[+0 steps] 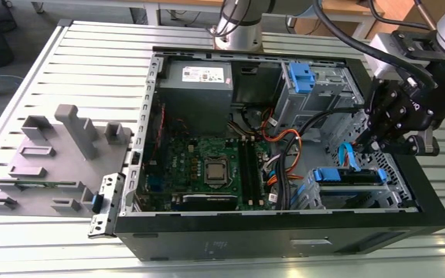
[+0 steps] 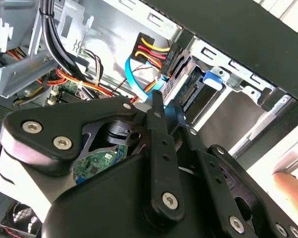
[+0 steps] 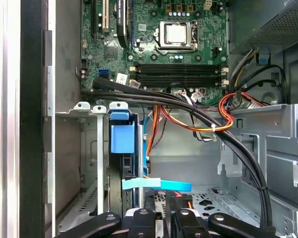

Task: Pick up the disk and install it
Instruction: 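Insert the second disk wire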

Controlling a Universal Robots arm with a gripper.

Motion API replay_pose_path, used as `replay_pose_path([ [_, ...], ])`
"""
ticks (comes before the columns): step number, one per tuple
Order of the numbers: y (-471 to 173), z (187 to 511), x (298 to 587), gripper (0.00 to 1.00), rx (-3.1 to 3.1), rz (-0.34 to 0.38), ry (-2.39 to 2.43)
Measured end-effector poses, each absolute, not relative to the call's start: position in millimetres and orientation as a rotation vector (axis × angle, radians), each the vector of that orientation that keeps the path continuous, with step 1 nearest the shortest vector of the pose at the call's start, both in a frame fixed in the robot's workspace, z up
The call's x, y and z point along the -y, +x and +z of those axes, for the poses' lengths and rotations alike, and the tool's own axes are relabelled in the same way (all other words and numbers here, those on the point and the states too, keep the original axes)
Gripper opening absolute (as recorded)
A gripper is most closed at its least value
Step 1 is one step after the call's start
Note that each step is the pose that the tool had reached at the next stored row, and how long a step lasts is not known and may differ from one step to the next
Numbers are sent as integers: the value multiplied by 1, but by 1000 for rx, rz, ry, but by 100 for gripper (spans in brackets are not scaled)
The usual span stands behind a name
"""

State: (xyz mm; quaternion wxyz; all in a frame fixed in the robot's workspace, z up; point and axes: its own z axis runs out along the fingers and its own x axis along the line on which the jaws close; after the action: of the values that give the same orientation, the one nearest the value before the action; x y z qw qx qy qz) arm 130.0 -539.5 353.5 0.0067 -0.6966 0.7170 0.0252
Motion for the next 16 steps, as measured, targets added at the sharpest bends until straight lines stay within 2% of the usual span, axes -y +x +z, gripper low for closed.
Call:
replay_pose_path([
  [16, 137, 351, 533, 24, -2243, 79, -2179],
])
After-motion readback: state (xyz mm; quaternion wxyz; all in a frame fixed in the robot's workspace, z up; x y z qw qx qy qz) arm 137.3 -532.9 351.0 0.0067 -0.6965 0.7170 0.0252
